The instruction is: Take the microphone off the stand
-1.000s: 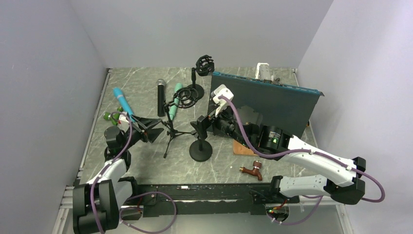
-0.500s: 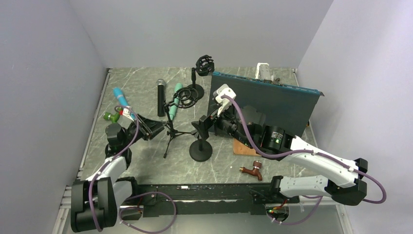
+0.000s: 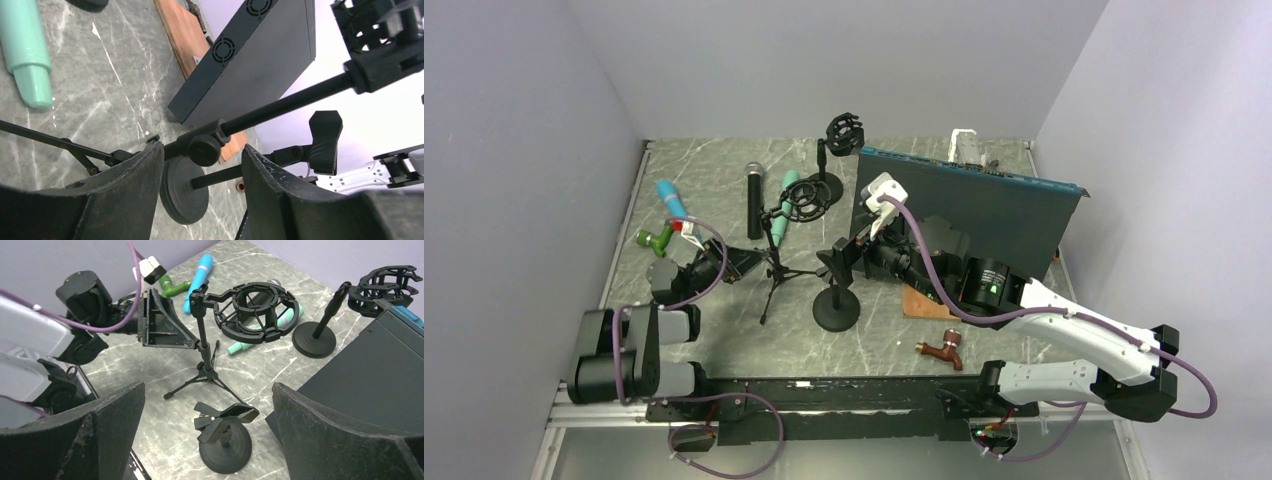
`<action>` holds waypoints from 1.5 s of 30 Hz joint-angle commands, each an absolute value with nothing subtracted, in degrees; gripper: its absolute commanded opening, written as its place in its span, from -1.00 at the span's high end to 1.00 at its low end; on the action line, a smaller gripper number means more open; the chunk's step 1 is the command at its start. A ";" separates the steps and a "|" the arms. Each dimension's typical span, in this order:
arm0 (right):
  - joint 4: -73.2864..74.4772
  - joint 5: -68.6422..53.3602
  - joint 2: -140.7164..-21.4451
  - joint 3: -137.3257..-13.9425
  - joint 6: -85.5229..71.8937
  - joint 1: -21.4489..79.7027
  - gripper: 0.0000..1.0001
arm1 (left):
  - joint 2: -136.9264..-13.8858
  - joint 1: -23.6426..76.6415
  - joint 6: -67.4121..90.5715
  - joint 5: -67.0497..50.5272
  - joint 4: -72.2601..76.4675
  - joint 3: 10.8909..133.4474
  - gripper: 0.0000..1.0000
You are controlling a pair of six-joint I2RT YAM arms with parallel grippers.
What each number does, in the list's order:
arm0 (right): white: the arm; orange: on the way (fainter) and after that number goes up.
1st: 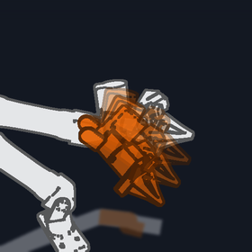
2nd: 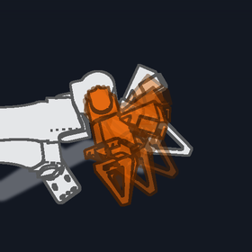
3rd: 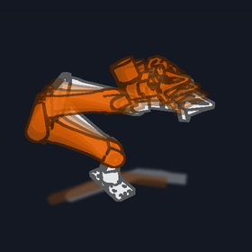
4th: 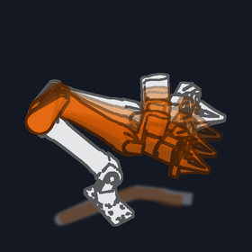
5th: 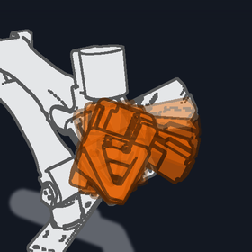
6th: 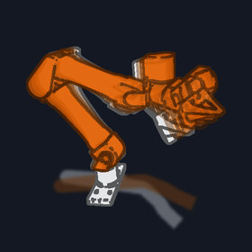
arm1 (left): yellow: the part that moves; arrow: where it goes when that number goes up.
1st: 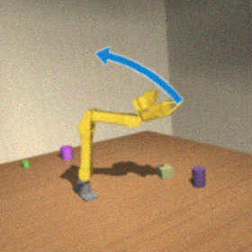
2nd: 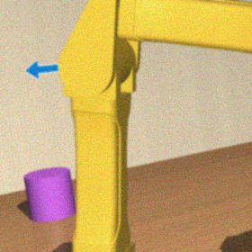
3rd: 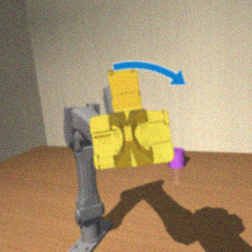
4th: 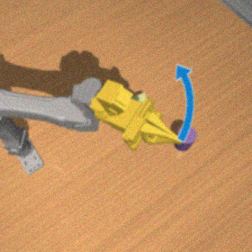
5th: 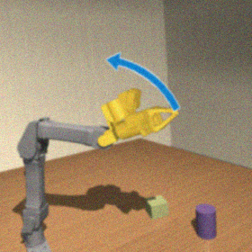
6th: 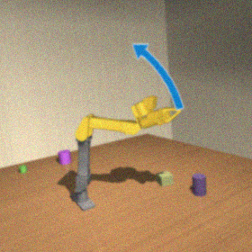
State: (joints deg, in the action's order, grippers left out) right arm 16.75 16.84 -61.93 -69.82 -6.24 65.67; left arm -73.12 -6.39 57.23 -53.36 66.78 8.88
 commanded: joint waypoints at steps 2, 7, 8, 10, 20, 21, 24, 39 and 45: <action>16.49 15.60 -61.54 -72.57 -6.42 65.37 -1.00 | -80.68 -4.94 65.56 -56.49 95.54 9.33 -0.21; 16.88 16.05 -61.10 -72.51 -6.50 65.33 -1.00 | -79.99 -4.69 64.80 -56.36 95.52 7.95 -0.19; 16.55 16.04 -60.99 -72.21 -6.50 65.31 -1.00 | -80.10 -4.74 64.86 -56.15 95.55 7.85 -0.15; 16.35 15.97 -61.06 -72.10 -6.57 65.30 -1.00 | -80.73 -4.75 64.95 -56.16 95.57 8.06 -0.07; 16.57 15.73 -61.19 -72.34 -6.88 65.34 -1.00 | -84.90 -4.75 68.43 -54.15 95.43 8.99 0.25; 16.65 15.78 -61.03 -72.34 -6.92 65.32 -1.00 | -85.35 -4.75 68.97 -53.86 95.45 8.85 0.32; 16.71 16.14 -60.71 -72.01 -7.02 65.26 -1.00 | -86.14 -4.80 71.23 -53.20 95.36 8.58 0.62; 16.39 16.56 -60.18 -71.26 -7.03 65.26 -1.00 | -87.41 -4.91 96.85 -49.43 86.70 5.46 1.00; 16.06 16.52 -60.18 -71.16 -7.00 65.29 -1.00 | -71.76 -4.99 101.41 -45.12 56.81 6.14 1.00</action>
State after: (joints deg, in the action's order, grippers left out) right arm 17.54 16.14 -61.73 -70.13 -6.52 65.49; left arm -81.67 -4.95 95.37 -48.58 77.41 5.69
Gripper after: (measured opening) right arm 0.997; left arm 0.153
